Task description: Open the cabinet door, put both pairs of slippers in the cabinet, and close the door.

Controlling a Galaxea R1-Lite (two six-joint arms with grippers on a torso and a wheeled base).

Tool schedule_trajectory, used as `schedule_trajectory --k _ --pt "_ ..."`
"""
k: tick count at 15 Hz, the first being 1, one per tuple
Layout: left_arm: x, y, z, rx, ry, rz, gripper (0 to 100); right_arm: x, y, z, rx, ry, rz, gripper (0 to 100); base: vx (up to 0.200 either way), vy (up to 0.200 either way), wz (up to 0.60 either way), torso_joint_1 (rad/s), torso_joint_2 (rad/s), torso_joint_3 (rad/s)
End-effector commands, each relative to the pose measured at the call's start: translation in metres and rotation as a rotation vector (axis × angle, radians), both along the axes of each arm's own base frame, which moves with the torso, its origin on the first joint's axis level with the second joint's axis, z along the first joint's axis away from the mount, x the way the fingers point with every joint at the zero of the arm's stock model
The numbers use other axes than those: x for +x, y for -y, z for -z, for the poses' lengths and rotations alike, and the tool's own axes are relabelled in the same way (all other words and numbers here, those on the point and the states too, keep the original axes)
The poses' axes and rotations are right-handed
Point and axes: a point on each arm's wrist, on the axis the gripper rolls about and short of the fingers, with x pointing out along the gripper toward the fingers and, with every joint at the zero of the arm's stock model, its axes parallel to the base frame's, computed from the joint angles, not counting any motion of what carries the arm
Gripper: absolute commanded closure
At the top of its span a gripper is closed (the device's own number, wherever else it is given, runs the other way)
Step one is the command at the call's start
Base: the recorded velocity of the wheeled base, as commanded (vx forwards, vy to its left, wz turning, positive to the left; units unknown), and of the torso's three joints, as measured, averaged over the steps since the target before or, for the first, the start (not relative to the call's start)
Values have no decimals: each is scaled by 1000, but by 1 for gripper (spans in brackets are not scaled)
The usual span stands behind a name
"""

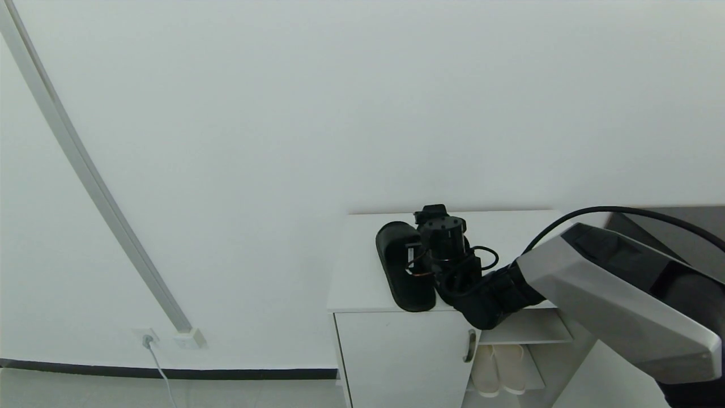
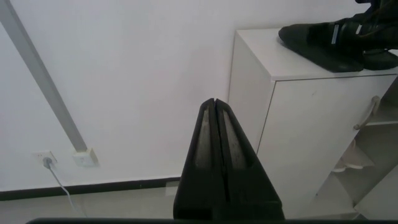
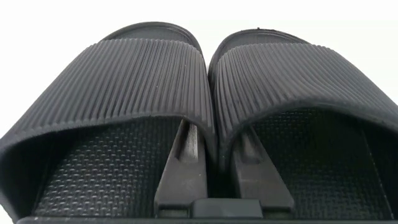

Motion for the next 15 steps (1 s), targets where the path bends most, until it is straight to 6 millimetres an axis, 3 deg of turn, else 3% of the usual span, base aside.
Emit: schedule_trajectory --k 1,3,5,8,12,15 --pt "0 0 0 0 -1 0 100 -3 0 -7 6 8 -3 100 0 0 0 0 0 0" --pt "0 0 0 0 -1 0 100 -10 4 -21 15 20 -14 100 0 0 0 0 0 0" --pt "0 0 0 3 -1 3 100 -47 26 -54 3 12 -110 100 0 0 0 0 0 0" --pt "0 0 0 1 -1 3 100 -111 59 -84 -2 -5 -248 100 0 0 0 0 0 0" --pt "0 0 0 1 -1 3 100 -190 87 -94 0 -35 -397 100 0 0 0 0 0 0" --pt "0 0 0 1 -1 1 100 -202 85 -94 -2 -39 -432 100 0 0 0 0 0 0"
